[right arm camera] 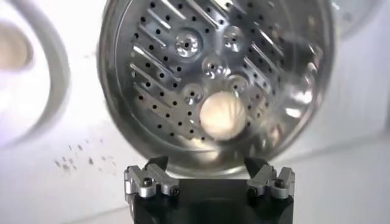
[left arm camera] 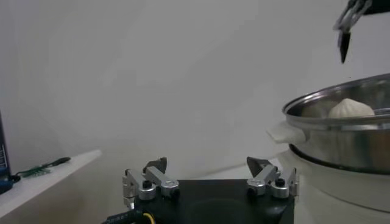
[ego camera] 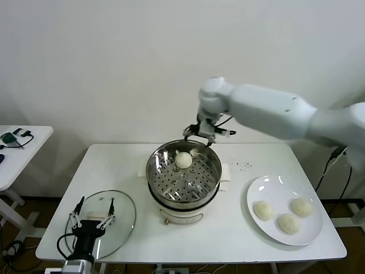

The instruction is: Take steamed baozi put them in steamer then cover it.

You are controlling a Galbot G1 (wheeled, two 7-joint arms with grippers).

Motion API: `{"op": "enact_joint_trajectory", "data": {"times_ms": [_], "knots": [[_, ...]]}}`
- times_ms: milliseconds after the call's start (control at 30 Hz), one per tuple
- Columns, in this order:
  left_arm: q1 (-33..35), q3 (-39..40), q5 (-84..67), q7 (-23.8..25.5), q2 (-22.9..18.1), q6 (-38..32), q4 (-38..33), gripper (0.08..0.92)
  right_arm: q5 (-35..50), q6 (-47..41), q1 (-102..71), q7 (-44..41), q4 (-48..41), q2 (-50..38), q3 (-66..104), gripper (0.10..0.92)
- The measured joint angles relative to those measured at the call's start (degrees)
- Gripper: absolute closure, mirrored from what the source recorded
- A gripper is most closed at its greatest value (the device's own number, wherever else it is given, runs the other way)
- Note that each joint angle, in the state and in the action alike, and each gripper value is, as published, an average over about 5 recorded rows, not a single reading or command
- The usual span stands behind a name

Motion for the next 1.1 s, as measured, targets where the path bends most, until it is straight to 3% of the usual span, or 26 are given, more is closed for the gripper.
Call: {"op": "enact_joint_trajectory", "data": {"times_ms": [367, 700, 1100], "knots": [[0.8, -0.2, -0.2, -0.1, 0.0, -0.2, -0.3, 0.177, 10.3, -14.1, -1.9, -0.9, 4.4, -14.6, -5.3, 0.203], [0.8, -0.3, 0.2, 0.1, 0.0, 0.3, -0.4, 0.177, 7.4, -19.4, -18.3, -1.1, 4.3, -22.6, 4.4, 0.203], [0.6, 0.1, 1.1, 0.1, -0.5, 0.3, 0.3, 0.177, 2.9, -21.3, -33.3, -0.8, 1.1, -23.6, 16.2, 0.203]]}}
